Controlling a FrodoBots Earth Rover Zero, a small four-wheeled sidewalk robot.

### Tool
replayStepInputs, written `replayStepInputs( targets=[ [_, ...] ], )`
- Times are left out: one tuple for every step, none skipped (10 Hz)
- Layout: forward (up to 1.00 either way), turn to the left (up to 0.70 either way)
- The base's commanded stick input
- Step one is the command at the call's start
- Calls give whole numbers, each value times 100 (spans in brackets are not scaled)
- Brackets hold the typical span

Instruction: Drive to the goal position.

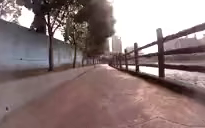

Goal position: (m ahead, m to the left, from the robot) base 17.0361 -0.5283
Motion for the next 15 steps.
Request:
replayStepInputs(
  targets=[
    [100,0],
    [100,0],
    [100,0],
    [100,0],
    [100,0],
    [100,0],
    [100,0],
    [100,0],
    [100,0],
    [100,0],
    [100,0],
    [100,0],
    [100,0],
    [100,0],
    [100,0]
  ],
)
